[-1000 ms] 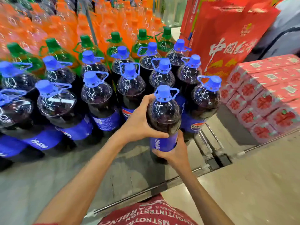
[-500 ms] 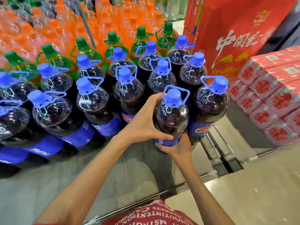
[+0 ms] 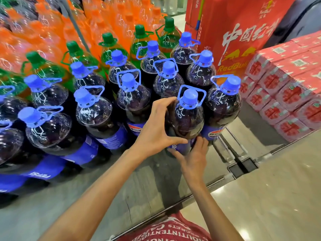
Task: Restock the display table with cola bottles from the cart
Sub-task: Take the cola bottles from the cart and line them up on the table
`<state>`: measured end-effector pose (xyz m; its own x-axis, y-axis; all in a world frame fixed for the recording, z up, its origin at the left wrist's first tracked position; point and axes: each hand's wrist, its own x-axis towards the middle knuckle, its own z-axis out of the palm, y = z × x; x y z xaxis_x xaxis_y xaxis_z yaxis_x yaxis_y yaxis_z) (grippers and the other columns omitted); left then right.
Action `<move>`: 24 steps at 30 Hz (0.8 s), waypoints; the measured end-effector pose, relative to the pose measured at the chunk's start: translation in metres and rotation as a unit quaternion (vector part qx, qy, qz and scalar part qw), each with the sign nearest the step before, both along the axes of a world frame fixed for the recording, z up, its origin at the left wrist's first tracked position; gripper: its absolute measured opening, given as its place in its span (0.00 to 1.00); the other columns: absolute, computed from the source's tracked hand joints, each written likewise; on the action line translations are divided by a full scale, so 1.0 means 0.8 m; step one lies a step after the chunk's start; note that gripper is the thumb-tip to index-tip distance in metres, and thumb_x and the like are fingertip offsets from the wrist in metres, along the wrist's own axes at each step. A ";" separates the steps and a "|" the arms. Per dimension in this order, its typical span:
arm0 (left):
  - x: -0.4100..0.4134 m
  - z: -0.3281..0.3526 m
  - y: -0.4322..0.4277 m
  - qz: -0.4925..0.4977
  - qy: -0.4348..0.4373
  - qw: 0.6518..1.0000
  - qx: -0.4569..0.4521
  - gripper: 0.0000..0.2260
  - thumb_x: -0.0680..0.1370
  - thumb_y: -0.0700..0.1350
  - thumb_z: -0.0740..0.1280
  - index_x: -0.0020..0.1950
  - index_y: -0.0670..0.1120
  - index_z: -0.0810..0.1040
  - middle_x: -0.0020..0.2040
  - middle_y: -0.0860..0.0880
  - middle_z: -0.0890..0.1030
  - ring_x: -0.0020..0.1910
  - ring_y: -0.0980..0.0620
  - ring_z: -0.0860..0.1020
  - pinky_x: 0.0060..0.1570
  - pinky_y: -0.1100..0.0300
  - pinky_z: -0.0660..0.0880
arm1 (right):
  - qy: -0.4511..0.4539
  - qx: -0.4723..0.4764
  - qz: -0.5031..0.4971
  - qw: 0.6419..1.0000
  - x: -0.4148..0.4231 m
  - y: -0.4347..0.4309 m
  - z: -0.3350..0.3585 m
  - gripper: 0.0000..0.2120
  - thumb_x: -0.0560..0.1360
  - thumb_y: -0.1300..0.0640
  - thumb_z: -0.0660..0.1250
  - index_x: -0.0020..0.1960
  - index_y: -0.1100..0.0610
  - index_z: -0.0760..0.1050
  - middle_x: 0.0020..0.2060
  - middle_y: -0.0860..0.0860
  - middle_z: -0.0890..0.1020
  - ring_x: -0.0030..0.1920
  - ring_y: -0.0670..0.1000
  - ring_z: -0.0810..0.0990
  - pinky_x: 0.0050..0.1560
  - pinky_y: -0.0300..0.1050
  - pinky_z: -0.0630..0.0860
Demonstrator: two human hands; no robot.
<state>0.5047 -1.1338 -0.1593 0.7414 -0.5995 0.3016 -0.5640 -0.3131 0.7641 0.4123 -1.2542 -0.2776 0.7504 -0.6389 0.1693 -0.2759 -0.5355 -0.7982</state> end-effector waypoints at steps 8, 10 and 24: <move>0.000 -0.004 -0.003 -0.002 -0.009 1.000 -0.003 0.51 0.62 0.47 0.86 0.77 0.41 0.61 0.71 0.46 0.64 0.74 0.50 0.64 0.74 0.59 0.64 | 0.017 -0.031 -0.025 0.999 0.000 0.001 -0.006 0.43 0.62 0.39 0.81 0.64 0.64 0.69 0.61 0.58 0.72 0.61 0.62 0.75 0.51 0.56 0.77; 0.000 -0.004 -0.003 -0.003 -0.011 1.000 0.000 0.50 0.62 0.47 0.85 0.77 0.41 0.61 0.71 0.47 0.64 0.74 0.50 0.64 0.74 0.58 0.64 | 0.014 -0.031 -0.019 0.999 0.000 0.000 -0.008 0.43 0.63 0.38 0.80 0.65 0.64 0.69 0.62 0.58 0.72 0.61 0.61 0.75 0.52 0.56 0.77; 0.004 -0.015 0.001 0.021 -0.006 1.000 -0.003 0.52 0.60 0.50 0.86 0.78 0.45 0.61 0.69 0.50 0.64 0.71 0.61 0.64 0.72 0.59 0.67 | -0.003 0.059 -0.011 0.998 -0.004 0.001 0.000 0.43 0.62 0.43 0.83 0.69 0.57 0.68 0.61 0.48 0.72 0.61 0.45 0.68 0.54 0.45 0.72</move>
<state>0.5076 -1.1334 -0.1713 0.7616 -0.5668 0.3142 -0.5600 -0.3316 0.7592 0.4090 -1.2534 -0.2776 0.7350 -0.6711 0.0968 -0.2811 -0.4315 -0.8572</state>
